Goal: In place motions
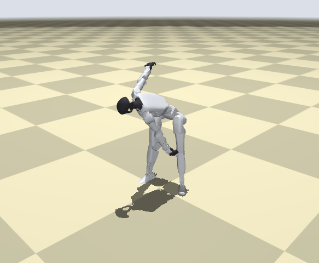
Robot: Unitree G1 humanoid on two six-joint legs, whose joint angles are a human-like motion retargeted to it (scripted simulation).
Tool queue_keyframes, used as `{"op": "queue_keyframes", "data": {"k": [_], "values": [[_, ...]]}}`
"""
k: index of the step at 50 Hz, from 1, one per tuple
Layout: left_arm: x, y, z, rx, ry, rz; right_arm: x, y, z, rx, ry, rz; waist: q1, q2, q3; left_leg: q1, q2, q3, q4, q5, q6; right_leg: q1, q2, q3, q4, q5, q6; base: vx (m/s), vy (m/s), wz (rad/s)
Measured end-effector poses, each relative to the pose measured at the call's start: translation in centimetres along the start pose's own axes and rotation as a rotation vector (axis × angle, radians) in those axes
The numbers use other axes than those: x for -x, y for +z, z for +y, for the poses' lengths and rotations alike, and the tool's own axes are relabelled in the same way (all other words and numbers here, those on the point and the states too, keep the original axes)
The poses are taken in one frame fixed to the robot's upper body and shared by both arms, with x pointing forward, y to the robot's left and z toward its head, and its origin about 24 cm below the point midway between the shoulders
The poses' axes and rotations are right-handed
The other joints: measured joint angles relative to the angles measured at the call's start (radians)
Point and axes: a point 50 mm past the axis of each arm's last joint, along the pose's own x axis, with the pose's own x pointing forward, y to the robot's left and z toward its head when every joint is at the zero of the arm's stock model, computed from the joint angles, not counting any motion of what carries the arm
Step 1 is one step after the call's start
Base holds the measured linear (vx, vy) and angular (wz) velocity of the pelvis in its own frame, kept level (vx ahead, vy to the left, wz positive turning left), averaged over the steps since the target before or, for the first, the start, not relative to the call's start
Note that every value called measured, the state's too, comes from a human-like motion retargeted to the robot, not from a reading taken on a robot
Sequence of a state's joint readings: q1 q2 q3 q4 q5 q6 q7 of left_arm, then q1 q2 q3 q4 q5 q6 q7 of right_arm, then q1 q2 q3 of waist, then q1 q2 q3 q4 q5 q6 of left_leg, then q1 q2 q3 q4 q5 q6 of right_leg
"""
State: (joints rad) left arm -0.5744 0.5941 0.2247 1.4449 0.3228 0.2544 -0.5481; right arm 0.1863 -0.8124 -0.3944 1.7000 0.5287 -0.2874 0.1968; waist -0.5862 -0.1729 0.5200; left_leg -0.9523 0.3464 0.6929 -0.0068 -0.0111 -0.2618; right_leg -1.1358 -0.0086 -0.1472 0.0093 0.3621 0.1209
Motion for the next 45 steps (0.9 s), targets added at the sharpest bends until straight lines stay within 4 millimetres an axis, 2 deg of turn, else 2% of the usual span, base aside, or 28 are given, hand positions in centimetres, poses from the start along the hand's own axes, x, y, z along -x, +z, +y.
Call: {"op": "queue_keyframes", "data": {"k": [3, 5, 8, 10, 13, 15, 19, 22, 25, 29, 33, 35, 37, 39, 42, 45], "values": [[0.1, -7.6, 1.3, 0.117, 0.069, 0.14, -0.5, 3.3, 1.3, 0.092, 0.08, -0.053, 0.065, 0.059, 0.0, 0.038, -0.001, -0.013, 0.007, -0.01, 0.0, 0.063, -0.013, -0.019, -0.004, -0.019, 0.008, 0.14, 0.19, 0.41], [1.3, -13.3, 2.4, 0.175, 0.152, 0.287, -0.7, 5.6, 2.4, 0.204, 0.172, -0.059, 0.115, 0.099, 0.0, 0.061, -0.003, -0.025, 0.013, -0.016, 0.0, 0.104, -0.024, -0.034, -0.008, -0.03, 0.013, 0.08, 0.17, 0.49], [4.7, -21.0, 4.0, 0.203, 0.275, 0.521, -0.6, 9.0, 4.2, 0.423, 0.311, -0.026, 0.204, 0.16, 0.0, 0.089, -0.008, -0.05, 0.024, -0.024, 0.0, 0.161, -0.04, -0.054, -0.012, -0.046, 0.013, 0.06, 0.17, 0.55], [7.6, -25.4, 4.6, 0.208, 0.347, 0.647, -0.4, 11.3, 4.8, 0.565, 0.332, -0.021, 0.275, 0.207, 0.0, 0.099, -0.013, -0.077, 0.033, -0.027, 0.0, 0.196, -0.051, -0.07, -0.015, -0.056, 0.011, 0.05, 0.12, 0.68], [11.8, -31.0, 4.4, 0.274, 0.471, 0.786, -0.1, 14.9, 5.0, 0.727, 0.237, -0.102, 0.39, 0.286, 0.0, 0.092, -0.039, -0.13, 0.044, -0.028, 0.01, 0.235, -0.084, -0.105, -0.016, -0.069, 0.006, 0.01, 0.08, 1.01], [14.4, -34.0, 3.7, 0.35, 0.531, 0.851, 0.2, 17.0, 4.8, 0.783, 0.126, -0.177, 0.47, 0.344, 0.0, 0.08, -0.067, -0.167, 0.051, -0.024, 0.02, 0.257, -0.116, -0.14, -0.014, -0.081, 0.005, -0.01, 0.08, 1.37], [18.0, -37.9, 1.7, 0.541, 0.541, 0.917, 0.7, 19.3, 4.5, 0.773, 0.003, -0.278, 0.639, 0.451, 0.0, 0.053, -0.125, -0.227, 0.067, -0.007, 0.037, 0.304, -0.182, -0.225, -0.008, -0.102, 0.0, -0.01, -0.06, 1.56], [18.8, -39.2, 0.3, 0.65, 0.521, 0.905, 1.0, 20.3, 4.9, 0.678, -0.008, -0.33, 0.765, 0.53, 0.0, 0.025, -0.168, -0.283, 0.092, -0.004, 0.052, 0.342, -0.225, -0.31, -0.007, -0.114, -0.004, 0.01, -0.07, 1.7], [17.6, -39.5, -1.1, 0.73, 0.523, 0.862, 1.3, 21.3, 5.9, 0.567, -0.001, -0.355, 0.911, 0.604, 0.0, -0.017, -0.201, -0.342, 0.129, -0.015, 0.084, 0.358, -0.235, -0.372, -0.01, -0.112, -0.017, 0.02, -0.16, 1.2], [13.2, -37.5, -2.6, 0.784, 0.509, 0.726, 2.7, 24.7, 6.8, 0.512, -0.016, -0.414, 1.125, 0.652, 0.0, -0.088, -0.234, -0.398, 0.169, -0.029, 0.123, 0.337, -0.243, -0.418, -0.005, -0.105, -0.01, 0.05, -0.49, 0.6], [8.3, -33.3, -2.7, 0.734, 0.54, 0.593, 4.2, 27.4, 7.9, 0.508, -0.02, -0.422, 1.358, 0.693, 0.0, -0.146, -0.243, -0.431, 0.183, -0.031, 0.125, 0.321, -0.241, -0.455, 0.005, -0.114, 0.004, 0.25, -0.51, 0.51], [6.6, -31.2, -2.2, 0.648, 0.609, 0.558, 4.8, 28.1, 9.0, 0.555, 0.099, -0.386, 1.469, 0.693, 0.0, -0.175, -0.245, -0.446, 0.187, -0.032, 0.125, 0.315, -0.232, -0.471, 0.005, -0.124, 0.01, 0.31, -0.69, 0.37], [5.2, -29.5, -2.2, 0.526, 0.649, 0.538, 5.8, 28.6, 10.8, 0.656, 0.367, -0.336, 1.551, 0.693, 0.0, -0.199, -0.242, -0.464, 0.196, -0.035, 0.12, 0.314, -0.221, -0.488, 0.003, -0.137, 0.013, 0.3, -0.5, 0.3], [4.1, -28.4, -3.0, 0.422, 0.605, 0.528, 6.8, 28.8, 13.0, 0.713, 0.551, -0.311, 1.602, 0.693, 0.0, -0.218, -0.239, -0.478, 0.203, -0.037, 0.114, 0.315, -0.213, -0.511, 0.001, -0.146, 0.017, 0.3, -0.43, 0.32], [3.4, -28.6, -4.9, 0.41, 0.498, 0.564, 7.8, 29.4, 15.7, 0.75, 0.64, -0.387, 1.62, 0.693, 0.0, -0.222, -0.241, -0.498, 0.213, -0.04, 0.116, 0.328, -0.211, -0.535, 0.0, -0.155, 0.022, 0.12, -0.11, 0.22], [3.3, -29.2, -5.9, 0.527, 0.468, 0.569, 8.1, 29.5, 17.4, 0.726, 0.645, -0.457, 1.6, 0.693, 0.0, -0.21, -0.235, -0.512, 0.223, -0.041, 0.117, 0.353, -0.21, -0.555, 0.004, -0.159, 0.026, 0.09, -0.04, 0.18]]}}
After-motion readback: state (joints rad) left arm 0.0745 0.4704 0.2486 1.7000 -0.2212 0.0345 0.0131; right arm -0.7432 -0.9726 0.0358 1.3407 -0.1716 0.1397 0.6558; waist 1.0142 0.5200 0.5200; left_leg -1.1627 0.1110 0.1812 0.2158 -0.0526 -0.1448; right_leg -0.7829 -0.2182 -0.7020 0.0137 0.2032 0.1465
